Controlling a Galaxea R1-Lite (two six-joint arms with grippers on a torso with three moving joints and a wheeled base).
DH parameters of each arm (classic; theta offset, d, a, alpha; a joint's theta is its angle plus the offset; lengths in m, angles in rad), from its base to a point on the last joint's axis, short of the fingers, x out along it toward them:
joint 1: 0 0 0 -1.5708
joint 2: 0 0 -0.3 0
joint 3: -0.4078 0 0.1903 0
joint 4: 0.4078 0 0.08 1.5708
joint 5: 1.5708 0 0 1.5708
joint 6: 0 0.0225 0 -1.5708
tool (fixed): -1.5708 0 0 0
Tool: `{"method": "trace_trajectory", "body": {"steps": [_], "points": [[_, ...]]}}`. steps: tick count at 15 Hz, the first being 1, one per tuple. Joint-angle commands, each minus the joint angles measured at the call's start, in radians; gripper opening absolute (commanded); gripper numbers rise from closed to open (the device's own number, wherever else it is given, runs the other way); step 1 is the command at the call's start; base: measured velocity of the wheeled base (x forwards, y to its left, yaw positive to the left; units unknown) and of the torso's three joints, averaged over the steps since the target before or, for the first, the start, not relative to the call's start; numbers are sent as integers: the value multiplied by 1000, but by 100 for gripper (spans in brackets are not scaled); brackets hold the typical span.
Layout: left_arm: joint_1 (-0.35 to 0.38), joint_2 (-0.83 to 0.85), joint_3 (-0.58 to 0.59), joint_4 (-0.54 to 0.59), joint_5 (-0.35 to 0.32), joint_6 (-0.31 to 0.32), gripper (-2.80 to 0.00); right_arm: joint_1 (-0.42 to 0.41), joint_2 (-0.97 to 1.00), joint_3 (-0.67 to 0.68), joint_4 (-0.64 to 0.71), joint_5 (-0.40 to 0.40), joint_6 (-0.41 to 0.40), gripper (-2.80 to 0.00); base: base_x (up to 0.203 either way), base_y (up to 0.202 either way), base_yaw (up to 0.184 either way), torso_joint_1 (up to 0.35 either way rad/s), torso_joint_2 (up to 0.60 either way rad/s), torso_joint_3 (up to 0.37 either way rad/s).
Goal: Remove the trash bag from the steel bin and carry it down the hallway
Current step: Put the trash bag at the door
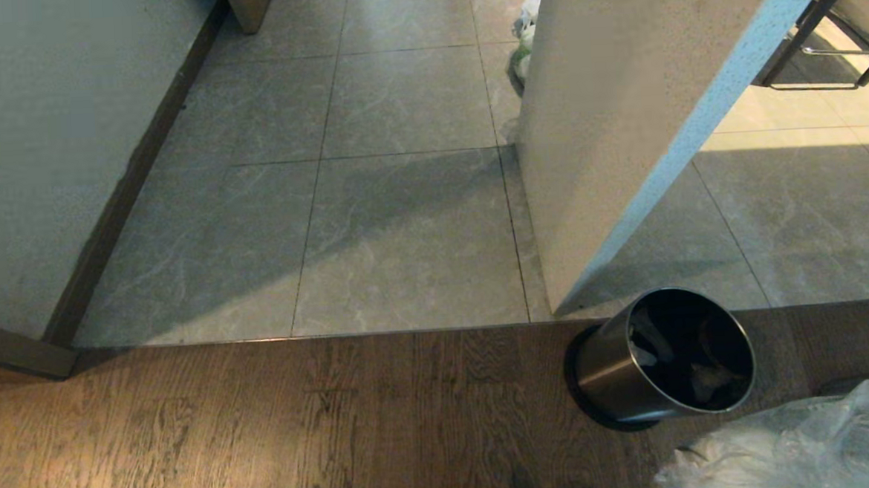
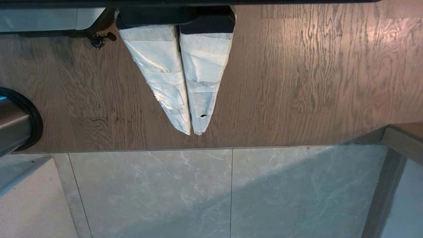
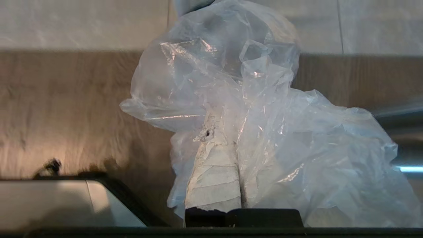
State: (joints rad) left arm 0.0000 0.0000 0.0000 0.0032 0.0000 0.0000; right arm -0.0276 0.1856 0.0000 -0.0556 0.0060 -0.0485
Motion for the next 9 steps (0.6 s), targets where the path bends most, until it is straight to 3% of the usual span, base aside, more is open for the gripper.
{"method": "trace_trajectory", "body": {"steps": [1,9], "points": [[0,0,0,0,0,0,-280,12,-137,2,22,0,8,-280,0,0,0,0,0,0],[0,0,0,0,1,4,-280,18,-187,2,46,-5,44,-280,0,0,0,0,0,0]]}}
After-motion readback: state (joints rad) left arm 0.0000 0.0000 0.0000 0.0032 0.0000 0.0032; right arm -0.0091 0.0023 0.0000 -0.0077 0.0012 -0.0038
